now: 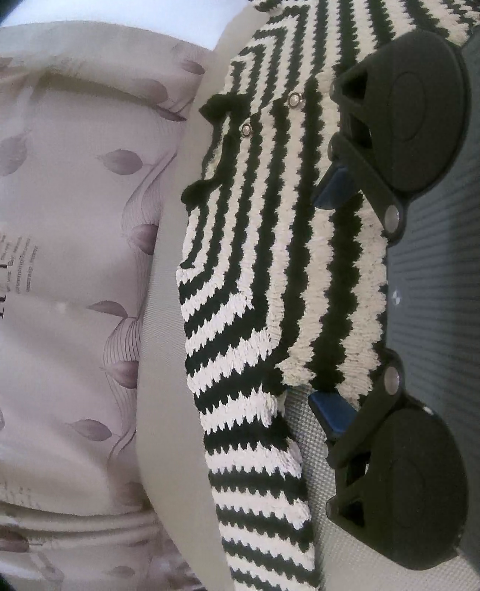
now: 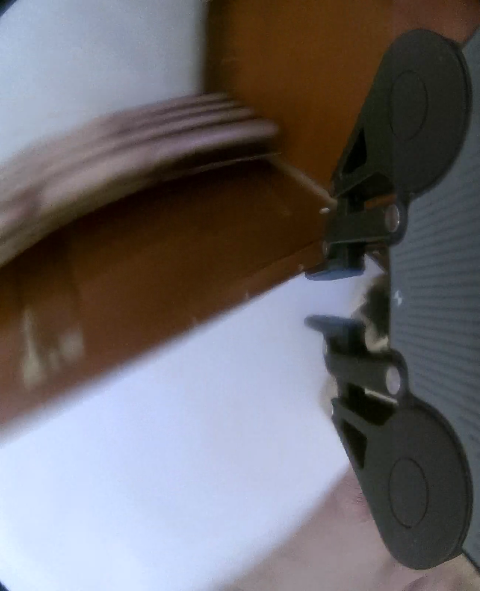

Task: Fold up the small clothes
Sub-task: 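Close the right gripper on the sleeve cuff, then carry the held sleeve across the cardigan body with the right gripper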

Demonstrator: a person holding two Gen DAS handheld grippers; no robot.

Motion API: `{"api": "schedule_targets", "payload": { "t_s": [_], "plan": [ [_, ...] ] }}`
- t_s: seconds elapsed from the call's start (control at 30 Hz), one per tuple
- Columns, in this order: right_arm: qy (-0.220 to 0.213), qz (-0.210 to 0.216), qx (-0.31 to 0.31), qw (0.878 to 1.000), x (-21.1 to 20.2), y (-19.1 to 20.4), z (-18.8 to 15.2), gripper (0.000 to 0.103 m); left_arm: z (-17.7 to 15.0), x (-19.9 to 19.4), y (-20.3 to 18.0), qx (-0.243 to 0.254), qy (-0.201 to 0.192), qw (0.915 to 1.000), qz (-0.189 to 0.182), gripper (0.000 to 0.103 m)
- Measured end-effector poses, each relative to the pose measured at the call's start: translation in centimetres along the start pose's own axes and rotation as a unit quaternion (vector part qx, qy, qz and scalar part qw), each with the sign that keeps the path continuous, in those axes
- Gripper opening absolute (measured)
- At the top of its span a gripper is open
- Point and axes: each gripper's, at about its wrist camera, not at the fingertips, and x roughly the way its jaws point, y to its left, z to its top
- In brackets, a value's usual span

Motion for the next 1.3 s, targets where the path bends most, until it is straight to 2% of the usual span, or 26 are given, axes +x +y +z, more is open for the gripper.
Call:
{"api": "schedule_targets", "payload": {
  "t_s": [0.07,0.17,0.27,0.3,0.4,0.57,0.6,0.7,0.73,0.8,0.87,0.93,1.03,1.13,1.2,1.3],
  "plan": [
    [0.016,0.011,0.003,1.000,-0.5,-1.6,0.0,0.027,0.0,0.0,-0.1,0.003,0.001,1.0000,0.001,0.103],
    [0.084,0.073,-0.011,0.994,-0.7,-2.8,-2.5,0.028,0.0,0.1,0.0,-0.001,0.002,1.0000,0.000,0.103],
    [0.146,0.113,-0.011,0.983,0.1,-3.1,-5.8,0.049,-0.1,0.2,-0.1,0.000,0.005,1.0000,0.002,0.103],
    [0.154,0.117,-0.015,0.981,0.1,-3.0,-6.5,0.056,-0.1,0.3,-0.1,0.001,0.005,1.0000,0.003,0.103],
    [0.159,0.116,-0.007,0.980,2.1,-2.0,-7.5,0.062,-0.1,0.4,-0.2,0.005,0.006,0.9999,0.006,0.103],
    [0.168,0.138,0.068,0.974,6.3,-1.6,-6.9,0.062,-0.2,0.5,-0.1,0.012,0.010,0.9998,0.011,0.103],
    [0.172,0.131,0.067,0.974,6.9,-1.4,-6.8,0.059,-0.2,0.5,0.0,0.012,0.011,0.9998,0.012,0.103],
    [0.177,0.093,0.076,0.977,8.6,-1.4,-7.4,0.033,-0.2,0.7,0.1,0.009,0.017,0.9997,0.016,0.103],
    [0.174,0.088,0.078,0.978,8.7,-1.5,-7.5,0.027,-0.1,0.8,0.1,0.009,0.019,0.9996,0.017,0.103],
    [0.150,0.089,0.070,0.982,8.0,-1.3,-7.3,0.010,-0.1,0.9,0.3,0.008,0.023,0.9995,0.020,0.103],
    [0.127,0.084,0.046,0.987,7.2,-0.5,-7.4,0.009,-0.2,0.9,0.4,0.008,0.024,0.9995,0.020,0.103],
    [0.104,0.101,0.058,0.988,5.2,-1.0,-7.6,0.008,-0.1,0.9,0.4,0.008,0.024,0.9995,0.020,0.103],
    [0.062,0.123,0.104,0.985,0.5,-3.2,-8.2,0.008,-0.1,0.8,0.5,0.002,0.023,0.9996,0.017,0.103],
    [0.018,0.132,0.146,0.980,-6.5,-5.9,-9.1,0.008,-0.1,0.8,0.6,-0.003,0.022,0.9996,0.015,0.103],
    [0.009,0.129,0.161,0.978,-10.6,-7.5,-10.1,0.008,-0.1,0.7,0.7,-0.004,0.022,0.9996,0.015,0.103],
    [0.031,0.114,0.161,0.980,-13.6,-9.6,-12.2,0.008,0.0,0.6,0.7,-0.006,0.021,0.9996,0.015,0.103]
  ]
}}
